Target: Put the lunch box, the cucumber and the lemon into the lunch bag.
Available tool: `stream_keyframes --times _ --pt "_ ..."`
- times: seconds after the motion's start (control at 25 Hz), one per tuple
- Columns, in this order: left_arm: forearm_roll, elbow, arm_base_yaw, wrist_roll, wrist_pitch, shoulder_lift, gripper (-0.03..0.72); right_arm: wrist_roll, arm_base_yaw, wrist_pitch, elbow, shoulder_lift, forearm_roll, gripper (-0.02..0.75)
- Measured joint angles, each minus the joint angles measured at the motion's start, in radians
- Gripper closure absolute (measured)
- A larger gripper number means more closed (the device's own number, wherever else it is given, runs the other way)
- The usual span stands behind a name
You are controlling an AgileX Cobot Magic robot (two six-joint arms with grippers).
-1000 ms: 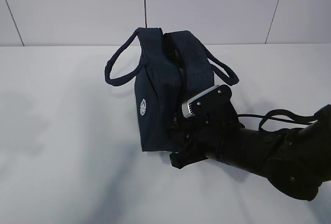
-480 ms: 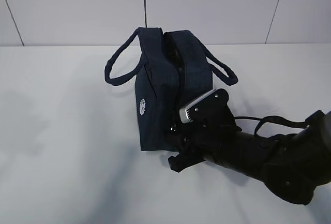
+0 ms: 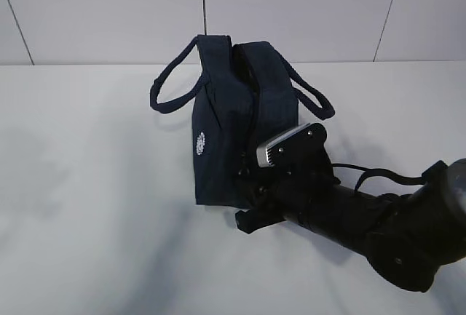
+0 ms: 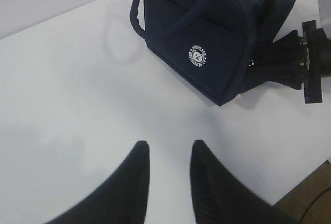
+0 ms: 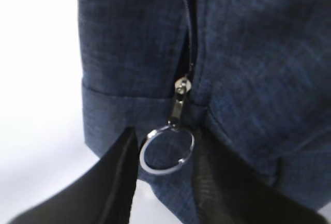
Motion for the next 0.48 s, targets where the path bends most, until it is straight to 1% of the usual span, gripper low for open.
stream_keyframes --times 0.12,0.48 --pt "0.000 0.000 0.000 0.000 0.000 0.000 0.504 0.000 0.000 -0.002 0.000 0.000 0.028 0.486" --pt "0.011 0.000 0.000 0.000 0.003 0.000 0.504 0.000 0.000 -0.002 0.000 0.000 0.036 0.494"
